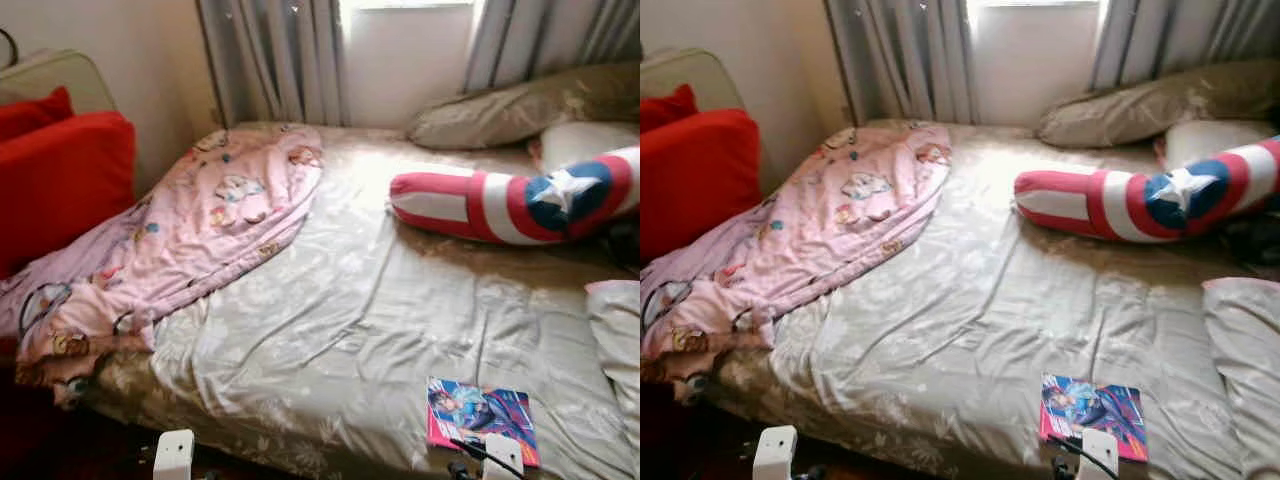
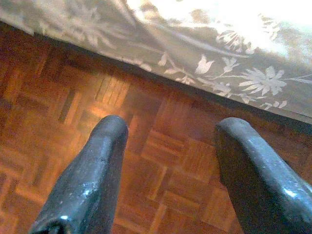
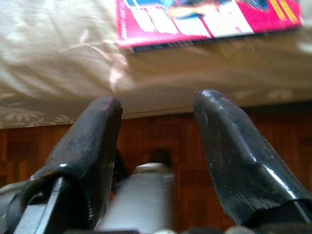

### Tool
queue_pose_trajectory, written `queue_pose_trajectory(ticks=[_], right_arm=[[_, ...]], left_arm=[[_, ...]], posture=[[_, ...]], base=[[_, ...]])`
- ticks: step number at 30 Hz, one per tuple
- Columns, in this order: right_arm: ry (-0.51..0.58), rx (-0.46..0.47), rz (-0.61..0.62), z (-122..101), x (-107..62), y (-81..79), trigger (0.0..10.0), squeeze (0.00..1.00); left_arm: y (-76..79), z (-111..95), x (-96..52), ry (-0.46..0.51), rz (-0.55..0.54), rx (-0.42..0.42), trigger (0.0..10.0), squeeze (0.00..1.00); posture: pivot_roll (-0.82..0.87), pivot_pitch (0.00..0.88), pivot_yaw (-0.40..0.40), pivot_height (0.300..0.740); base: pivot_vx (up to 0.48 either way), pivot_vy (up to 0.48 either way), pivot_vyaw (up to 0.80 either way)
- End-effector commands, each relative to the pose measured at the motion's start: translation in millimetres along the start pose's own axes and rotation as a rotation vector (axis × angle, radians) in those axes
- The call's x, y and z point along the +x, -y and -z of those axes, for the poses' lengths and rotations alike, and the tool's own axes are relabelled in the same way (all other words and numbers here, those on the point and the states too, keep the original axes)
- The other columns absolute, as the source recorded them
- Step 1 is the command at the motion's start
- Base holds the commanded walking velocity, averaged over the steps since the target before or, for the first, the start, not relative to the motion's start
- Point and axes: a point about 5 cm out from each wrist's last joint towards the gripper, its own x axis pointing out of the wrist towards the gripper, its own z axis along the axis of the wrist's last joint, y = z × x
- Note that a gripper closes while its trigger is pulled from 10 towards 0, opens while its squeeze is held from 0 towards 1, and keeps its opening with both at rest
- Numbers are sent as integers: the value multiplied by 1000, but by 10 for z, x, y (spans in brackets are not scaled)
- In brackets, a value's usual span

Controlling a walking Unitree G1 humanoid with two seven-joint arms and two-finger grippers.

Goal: Clean up the room

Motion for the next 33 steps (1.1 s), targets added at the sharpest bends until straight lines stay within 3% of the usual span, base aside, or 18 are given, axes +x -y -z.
queue_pose_trajectory(ticks=[1,15,26,33], right_arm=[[-24,17,0,62,-11,-3,10000,0],[-31,28,6,101,-37,83,10000,0],[-35,26,6,118,-45,99,10000,0],[-39,47,28,176,-83,201,10000,0]], left_arm=[[-6,56,-7,-25,-9,-2,10000,0],[93,139,-12,-37,-4,-1,10000,0],[-4,145,-27,-35,-16,-1,10000,0],[-10,140,-26,-35,-19,4,10000,0]], posture=[[31,11,97,740],[36,29,100,740],[42,39,102,740],[45,42,104,740]], base=[[0,480,0],[0,480,0],[0,480,0],[0,480,0]])
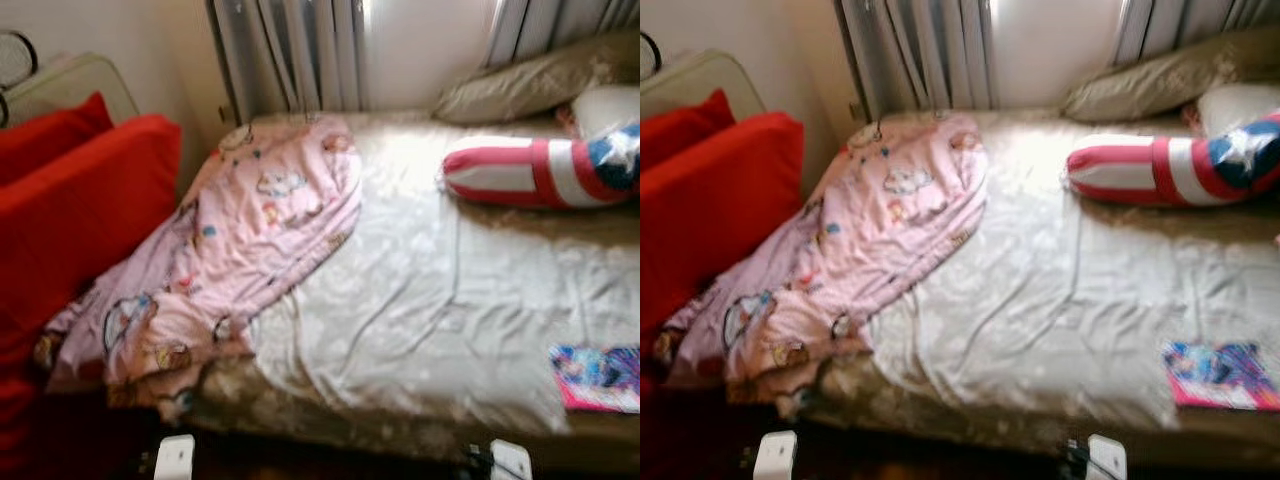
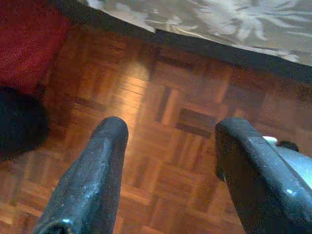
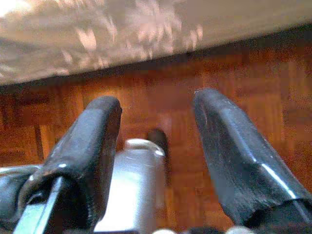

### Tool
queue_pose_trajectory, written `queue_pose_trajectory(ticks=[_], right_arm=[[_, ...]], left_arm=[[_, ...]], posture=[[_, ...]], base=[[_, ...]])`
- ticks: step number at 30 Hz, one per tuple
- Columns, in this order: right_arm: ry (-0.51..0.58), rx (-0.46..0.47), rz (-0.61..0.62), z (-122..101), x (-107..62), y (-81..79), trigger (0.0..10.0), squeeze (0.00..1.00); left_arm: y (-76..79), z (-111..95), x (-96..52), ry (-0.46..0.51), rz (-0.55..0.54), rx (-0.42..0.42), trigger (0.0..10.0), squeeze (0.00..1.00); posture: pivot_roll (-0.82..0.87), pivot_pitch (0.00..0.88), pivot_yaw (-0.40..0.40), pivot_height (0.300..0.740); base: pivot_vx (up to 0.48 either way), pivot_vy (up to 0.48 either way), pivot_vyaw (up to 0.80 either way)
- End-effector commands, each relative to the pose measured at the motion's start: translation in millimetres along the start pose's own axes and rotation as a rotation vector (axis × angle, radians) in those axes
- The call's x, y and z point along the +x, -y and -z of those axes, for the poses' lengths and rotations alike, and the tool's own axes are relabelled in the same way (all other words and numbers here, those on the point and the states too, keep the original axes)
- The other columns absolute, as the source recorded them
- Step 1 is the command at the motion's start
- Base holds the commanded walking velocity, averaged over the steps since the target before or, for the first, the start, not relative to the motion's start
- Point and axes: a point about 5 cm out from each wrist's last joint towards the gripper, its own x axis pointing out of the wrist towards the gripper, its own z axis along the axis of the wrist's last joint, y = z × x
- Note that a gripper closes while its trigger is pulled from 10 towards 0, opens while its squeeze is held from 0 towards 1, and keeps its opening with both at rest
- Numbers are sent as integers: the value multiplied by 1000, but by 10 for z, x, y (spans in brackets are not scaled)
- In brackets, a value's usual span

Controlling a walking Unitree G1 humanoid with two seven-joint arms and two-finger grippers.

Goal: Clean up the room

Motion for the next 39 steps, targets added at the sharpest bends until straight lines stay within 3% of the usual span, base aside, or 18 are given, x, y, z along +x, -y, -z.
queue_pose_trajectory(ticks=[1,8,16,20,25,39], right_arm=[[-3,24,2,30,-8,3,10000,0],[3,34,10,16,-8,19,10000,0],[14,14,-23,-75,58,-236,10000,0],[22,-1,-29,-86,62,-258,10000,0],[19,-8,-34,-91,72,-328,10000,0],[25,-23,-34,-133,82,-327,10000,0]], left_arm=[[-57,18,-10,-7,-14,9,10000,0],[-55,14,-8,-9,-13,12,10000,0],[-51,10,-7,-8,-11,18,10000,0],[-49,11,-7,-10,-8,23,10000,0],[-30,5,-4,-2,-6,1,10000,0],[-18,12,-4,0,-5,-16,10000,0]], posture=[[46,44,105,740],[48,45,105,740],[51,42,106,740],[50,39,102,740],[49,33,91,740],[53,3,86,740]], base=[[0,480,0],[0,480,0],[0,400,0],[0,0,0],[0,0,765],[0,0,788]])
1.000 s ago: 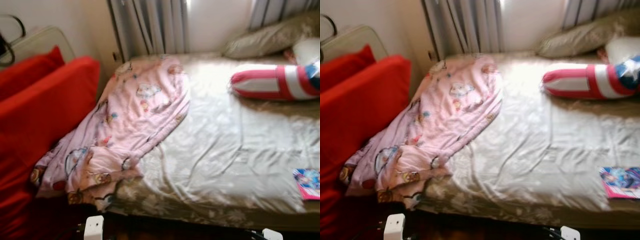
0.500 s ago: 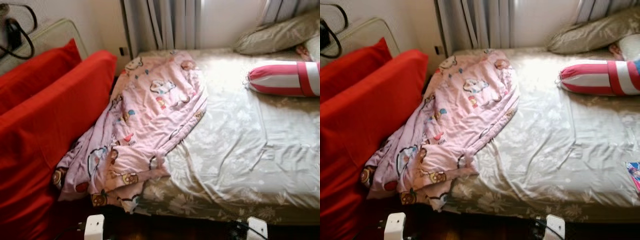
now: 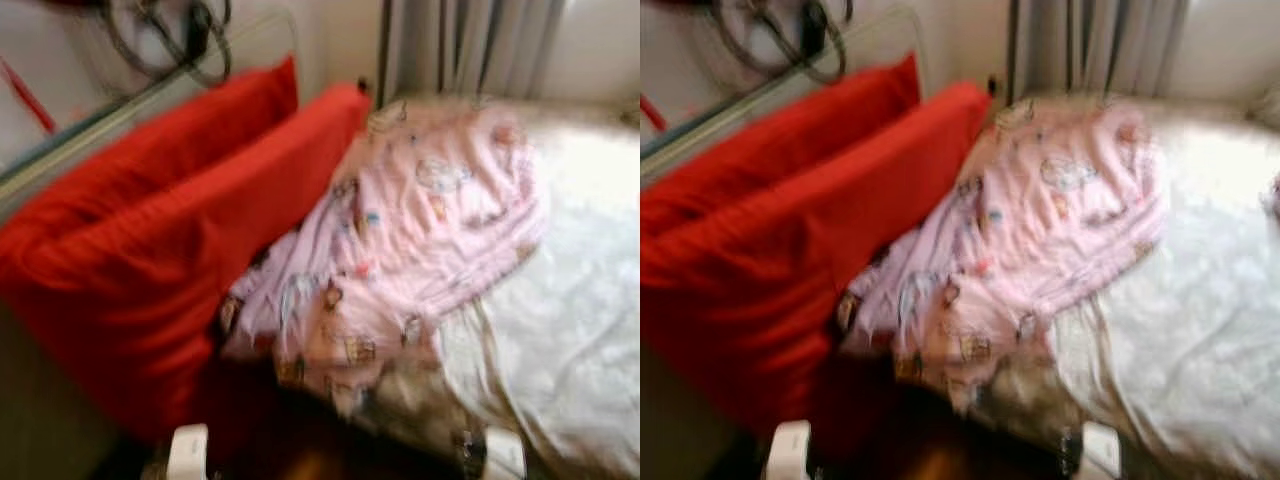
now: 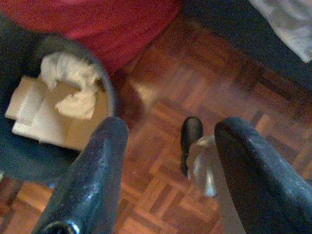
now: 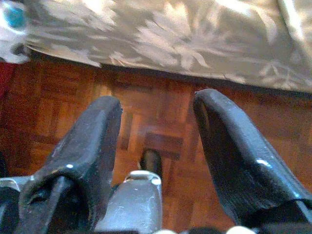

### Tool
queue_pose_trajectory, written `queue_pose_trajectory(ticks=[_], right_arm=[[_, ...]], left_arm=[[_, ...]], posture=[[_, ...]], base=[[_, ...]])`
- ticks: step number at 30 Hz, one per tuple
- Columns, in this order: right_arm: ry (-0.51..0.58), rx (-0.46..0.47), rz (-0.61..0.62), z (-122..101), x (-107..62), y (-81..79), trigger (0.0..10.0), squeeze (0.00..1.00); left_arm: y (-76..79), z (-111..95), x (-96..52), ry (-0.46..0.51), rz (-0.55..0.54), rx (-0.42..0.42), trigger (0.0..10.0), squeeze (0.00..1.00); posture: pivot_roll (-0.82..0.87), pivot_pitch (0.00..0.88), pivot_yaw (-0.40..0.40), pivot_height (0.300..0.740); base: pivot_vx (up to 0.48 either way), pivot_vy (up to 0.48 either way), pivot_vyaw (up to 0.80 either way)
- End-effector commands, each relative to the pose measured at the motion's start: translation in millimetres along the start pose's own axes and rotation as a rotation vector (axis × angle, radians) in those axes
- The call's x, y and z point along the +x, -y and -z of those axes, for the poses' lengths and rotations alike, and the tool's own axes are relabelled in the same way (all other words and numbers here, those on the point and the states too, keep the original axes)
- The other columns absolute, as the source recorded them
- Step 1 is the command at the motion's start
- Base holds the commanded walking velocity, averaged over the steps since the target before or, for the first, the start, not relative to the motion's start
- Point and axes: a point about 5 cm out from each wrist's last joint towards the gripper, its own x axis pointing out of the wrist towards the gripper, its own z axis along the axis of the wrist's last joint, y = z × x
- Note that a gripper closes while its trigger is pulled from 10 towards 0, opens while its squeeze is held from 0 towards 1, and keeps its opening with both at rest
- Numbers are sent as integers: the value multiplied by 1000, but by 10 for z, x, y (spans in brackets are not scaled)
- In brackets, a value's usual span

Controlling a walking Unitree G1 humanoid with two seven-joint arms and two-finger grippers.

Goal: Clean up the room

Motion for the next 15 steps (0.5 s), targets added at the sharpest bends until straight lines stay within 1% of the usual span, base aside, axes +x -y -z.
queue_pose_trajectory(ticks=[1,5,7,11,12,15], right_arm=[[-21,11,-15,65,-6,-60,10000,0],[-20,14,-16,66,-6,-70,10000,0],[-21,18,-16,69,-6,-72,10000,0],[-26,27,-3,97,-23,3,10000,0],[-26,26,4,100,-34,69,10000,0],[-16,34,16,73,-44,161,10000,0]], left_arm=[[-59,14,-9,-4,-16,-13,10000,0],[-64,5,-9,1,-15,-12,10000,0],[-60,7,-9,0,-13,-11,10000,0],[-42,11,-7,-1,-8,-10,10000,0],[-28,14,-6,-1,-5,-13,10000,0],[-4,14,-3,0,-1,-13,10000,0]], posture=[[51,0,89,740],[45,0,93,740],[42,0,91,740],[41,0,85,740],[43,0,78,740],[49,0,68,740]], base=[[0,0,788],[0,0,780],[0,0,463],[0,0,0],[0,0,0],[0,0,0]])
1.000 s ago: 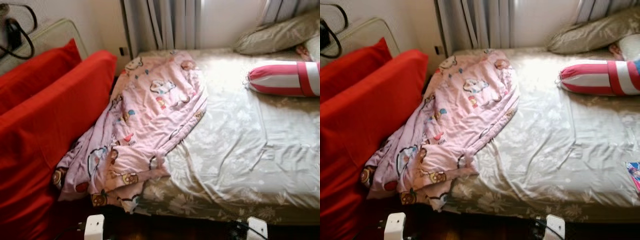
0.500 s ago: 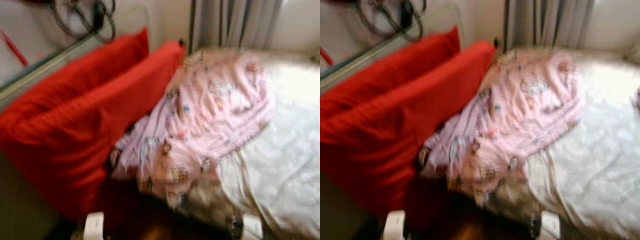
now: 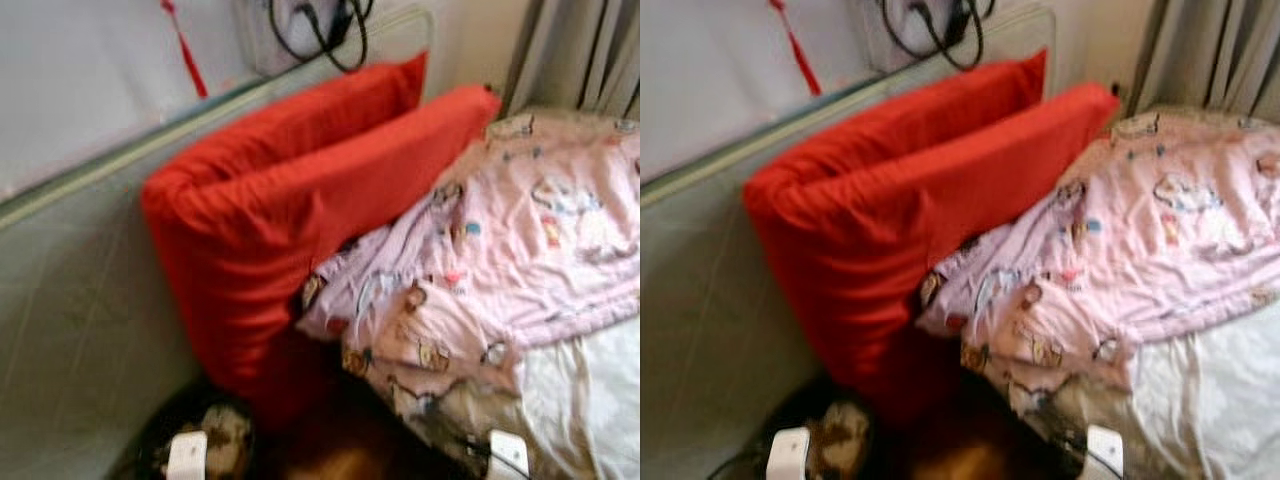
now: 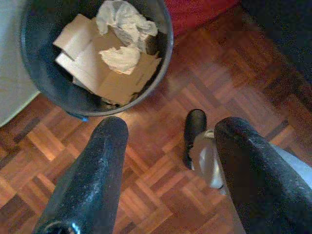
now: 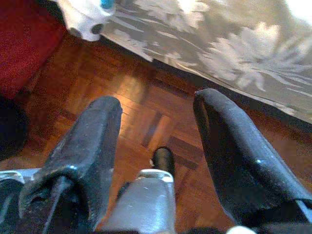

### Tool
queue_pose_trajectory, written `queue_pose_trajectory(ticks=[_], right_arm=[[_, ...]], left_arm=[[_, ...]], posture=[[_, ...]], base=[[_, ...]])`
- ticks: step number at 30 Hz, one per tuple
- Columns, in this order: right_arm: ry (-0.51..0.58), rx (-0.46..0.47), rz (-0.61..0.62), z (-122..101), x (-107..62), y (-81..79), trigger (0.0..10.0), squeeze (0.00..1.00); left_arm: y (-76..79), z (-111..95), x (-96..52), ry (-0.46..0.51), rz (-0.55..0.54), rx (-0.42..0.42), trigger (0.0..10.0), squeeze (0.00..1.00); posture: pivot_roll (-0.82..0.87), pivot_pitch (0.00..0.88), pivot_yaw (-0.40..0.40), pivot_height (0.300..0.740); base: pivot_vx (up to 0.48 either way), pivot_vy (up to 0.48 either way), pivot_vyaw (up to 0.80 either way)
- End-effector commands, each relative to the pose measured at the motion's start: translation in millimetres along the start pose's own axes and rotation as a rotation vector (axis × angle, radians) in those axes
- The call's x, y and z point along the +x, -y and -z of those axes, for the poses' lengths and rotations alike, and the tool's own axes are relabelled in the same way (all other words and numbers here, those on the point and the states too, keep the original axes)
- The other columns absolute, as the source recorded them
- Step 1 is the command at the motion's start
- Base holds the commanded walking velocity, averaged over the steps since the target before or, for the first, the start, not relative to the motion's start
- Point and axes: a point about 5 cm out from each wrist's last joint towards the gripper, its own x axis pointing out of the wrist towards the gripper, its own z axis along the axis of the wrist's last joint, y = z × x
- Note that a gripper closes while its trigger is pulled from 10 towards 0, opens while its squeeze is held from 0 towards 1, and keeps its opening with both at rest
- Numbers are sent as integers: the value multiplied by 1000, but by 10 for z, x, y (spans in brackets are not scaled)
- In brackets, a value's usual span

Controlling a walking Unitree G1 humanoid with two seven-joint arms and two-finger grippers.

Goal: Clean up the room

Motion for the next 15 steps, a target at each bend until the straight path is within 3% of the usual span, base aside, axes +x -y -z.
queue_pose_trajectory(ticks=[1,7,15], right_arm=[[-2,19,13,7,-14,75,10000,0],[4,19,12,-41,-3,87,10000,0],[-1,18,40,-19,-30,200,10000,0]], left_arm=[[-2,-8,1,2,-3,7,10000,0],[10,-29,6,11,-2,-1,10000,0],[22,-63,14,15,2,4,10000,0]], posture=[[51,0,63,740],[50,11,61,740],[48,6,28,740]], base=[[0,0,0],[0,0,0],[0,0,-668]])
